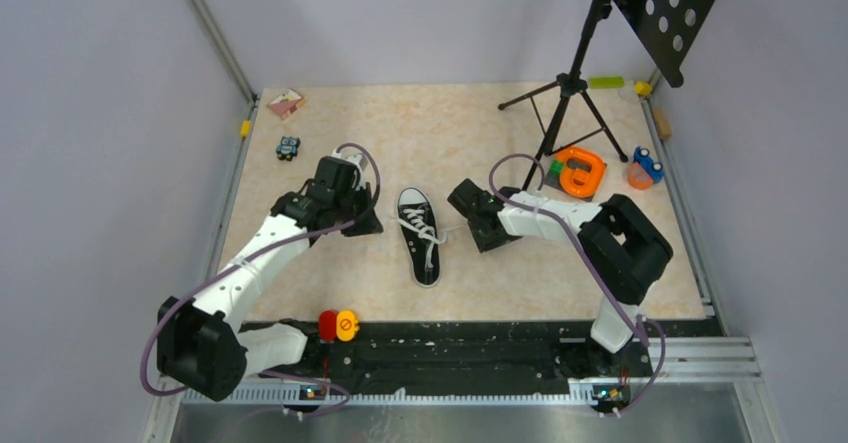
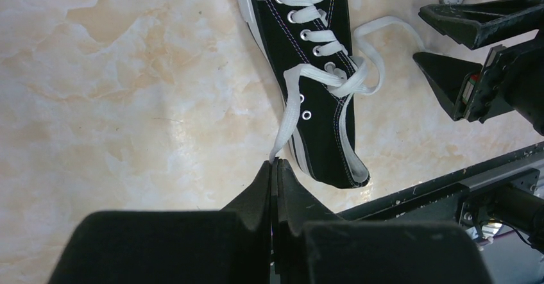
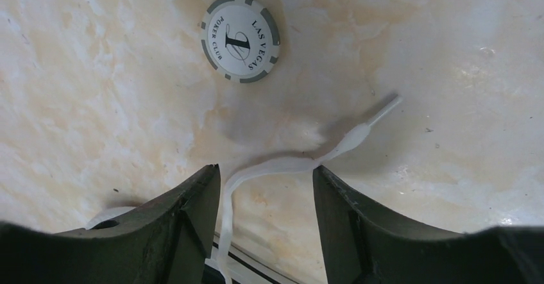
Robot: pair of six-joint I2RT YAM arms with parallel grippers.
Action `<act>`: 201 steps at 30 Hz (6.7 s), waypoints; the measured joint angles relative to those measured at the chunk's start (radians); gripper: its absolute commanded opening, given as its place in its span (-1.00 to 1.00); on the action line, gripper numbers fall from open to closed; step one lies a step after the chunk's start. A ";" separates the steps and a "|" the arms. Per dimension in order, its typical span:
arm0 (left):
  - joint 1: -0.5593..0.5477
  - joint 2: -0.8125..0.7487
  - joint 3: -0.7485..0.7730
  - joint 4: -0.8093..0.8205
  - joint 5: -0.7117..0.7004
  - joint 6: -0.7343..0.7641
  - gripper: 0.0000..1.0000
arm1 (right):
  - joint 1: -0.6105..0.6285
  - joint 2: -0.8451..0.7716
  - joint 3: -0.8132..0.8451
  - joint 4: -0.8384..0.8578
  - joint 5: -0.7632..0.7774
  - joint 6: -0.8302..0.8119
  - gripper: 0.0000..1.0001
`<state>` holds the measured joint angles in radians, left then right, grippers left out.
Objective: Tie the shoes
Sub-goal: Tie the shoelace on the shoe.
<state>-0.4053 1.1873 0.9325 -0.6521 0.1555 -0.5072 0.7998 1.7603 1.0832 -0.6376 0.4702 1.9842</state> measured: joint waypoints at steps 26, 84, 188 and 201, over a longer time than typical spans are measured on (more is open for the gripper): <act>0.172 -0.075 -0.054 -0.044 0.050 0.064 -1.00 | 0.036 0.046 0.192 -0.208 0.229 -0.136 -1.00; 0.465 -0.154 -0.018 -0.188 0.086 0.025 -1.00 | -0.046 -0.429 -0.228 -0.032 0.462 -0.657 -1.00; 0.713 -0.172 -0.161 -0.071 0.158 -0.058 -1.00 | -0.035 -0.183 -0.369 0.690 -0.227 -0.390 -1.00; 0.794 -0.210 -0.127 -0.064 0.143 -0.143 -1.00 | -0.037 -0.177 -0.276 0.610 -0.146 -0.509 -1.00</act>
<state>0.3889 0.9771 0.8059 -0.7162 0.2989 -0.6506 0.7624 1.5833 0.8070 -0.0280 0.3244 1.4754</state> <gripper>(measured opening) 0.006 0.012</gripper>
